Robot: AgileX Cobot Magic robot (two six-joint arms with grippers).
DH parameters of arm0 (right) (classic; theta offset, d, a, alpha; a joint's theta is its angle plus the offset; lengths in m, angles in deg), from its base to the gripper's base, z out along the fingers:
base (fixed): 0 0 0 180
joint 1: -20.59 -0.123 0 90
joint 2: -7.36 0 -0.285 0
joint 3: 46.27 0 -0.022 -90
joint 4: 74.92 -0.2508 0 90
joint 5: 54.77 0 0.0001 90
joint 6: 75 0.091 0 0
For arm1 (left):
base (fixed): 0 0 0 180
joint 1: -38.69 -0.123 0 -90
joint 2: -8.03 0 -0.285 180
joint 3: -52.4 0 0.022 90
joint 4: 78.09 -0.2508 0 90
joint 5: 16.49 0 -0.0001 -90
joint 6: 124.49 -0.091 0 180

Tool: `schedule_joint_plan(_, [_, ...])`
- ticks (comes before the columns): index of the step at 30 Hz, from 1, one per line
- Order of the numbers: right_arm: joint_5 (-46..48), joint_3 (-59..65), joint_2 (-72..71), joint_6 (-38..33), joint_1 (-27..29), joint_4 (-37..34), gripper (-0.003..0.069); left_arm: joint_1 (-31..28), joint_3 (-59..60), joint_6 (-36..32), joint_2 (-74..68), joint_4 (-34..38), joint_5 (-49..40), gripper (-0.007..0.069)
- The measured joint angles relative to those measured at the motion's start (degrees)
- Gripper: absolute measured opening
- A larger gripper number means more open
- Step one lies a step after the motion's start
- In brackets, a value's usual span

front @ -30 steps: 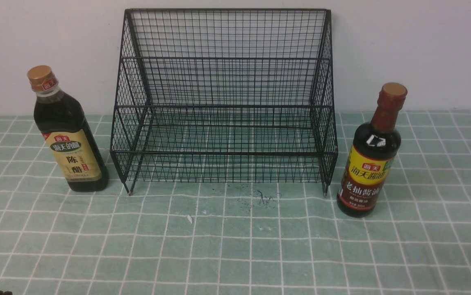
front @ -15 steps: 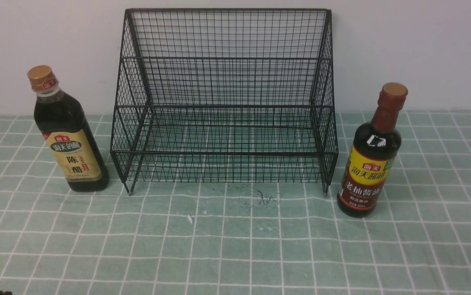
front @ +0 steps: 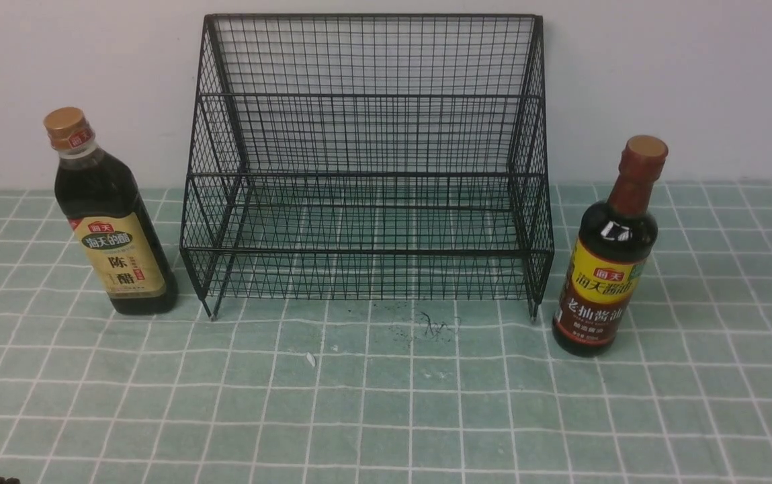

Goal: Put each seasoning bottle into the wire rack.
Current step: Use the right arm to grab the condiment bottle closest to it

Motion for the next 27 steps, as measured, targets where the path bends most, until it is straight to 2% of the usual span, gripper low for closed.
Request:
schedule_joint_plan(4, [7.83,-12.06,12.34,-4.58,0.00,-0.25,0.0011,0.00,0.00,0.00,0.00,0.00,0.00,-0.0006])
schedule_joint_plan(7, [10.33,-18.92,20.42,-6.08,0.00,-1.28,0.0075,0.00,0.00,0.00,0.00,0.00,0.00,-0.0006])
schedule_joint_plan(16, [14.56,-34.63,41.27,-12.04,-0.01,-10.44,0.0424,0.00,0.00,0.00,0.00,-0.05,0.00,-0.0006])
schedule_joint_plan(18, [14.73,-36.00,44.42,-12.30,-0.01,-10.83,0.0478,0.00,0.00,0.00,0.00,-0.05,0.00,-0.0006])
schedule_joint_plan(23, [14.78,-36.80,50.43,-13.21,-0.01,-11.42,0.0542,0.00,0.00,0.00,0.00,-0.05,0.00,-0.0006])
schedule_joint_plan(27, [14.72,-36.84,54.37,-13.63,-0.01,-11.49,0.0549,0.00,0.00,0.00,0.00,-0.05,0.00,-0.0006])
